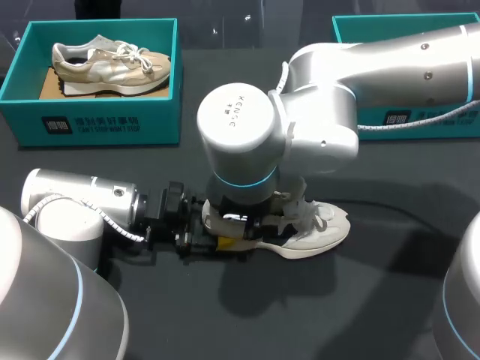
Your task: Take the shoe out of the shoebox, open the shoe tongue, remove and reinsert the insole, then place the shoe into the shoebox
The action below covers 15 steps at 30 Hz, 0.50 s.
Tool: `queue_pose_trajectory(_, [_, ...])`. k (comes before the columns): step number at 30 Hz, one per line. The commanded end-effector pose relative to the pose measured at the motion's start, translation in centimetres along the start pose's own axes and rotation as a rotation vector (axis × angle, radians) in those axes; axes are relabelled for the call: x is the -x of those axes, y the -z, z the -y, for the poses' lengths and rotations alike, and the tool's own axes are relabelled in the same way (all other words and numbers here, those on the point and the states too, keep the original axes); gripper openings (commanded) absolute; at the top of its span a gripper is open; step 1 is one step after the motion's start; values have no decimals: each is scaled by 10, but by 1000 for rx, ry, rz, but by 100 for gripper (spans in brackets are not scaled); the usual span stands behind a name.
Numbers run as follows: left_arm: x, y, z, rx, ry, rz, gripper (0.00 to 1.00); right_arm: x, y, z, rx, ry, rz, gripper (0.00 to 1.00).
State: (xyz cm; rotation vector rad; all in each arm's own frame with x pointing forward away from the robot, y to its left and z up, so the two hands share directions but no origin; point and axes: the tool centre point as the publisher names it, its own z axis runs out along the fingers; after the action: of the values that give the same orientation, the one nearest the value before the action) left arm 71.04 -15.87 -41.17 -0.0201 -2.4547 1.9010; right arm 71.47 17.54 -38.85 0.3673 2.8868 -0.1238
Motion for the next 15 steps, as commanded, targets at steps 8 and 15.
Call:
queue_pose_trajectory(8, [1,1,-2,1,0,0,0,9,-4,10,20,6,-18,40])
queue_pose_trajectory(15, [1,1,-2,1,0,0,0,10,-14,3,43,39,-72,42])
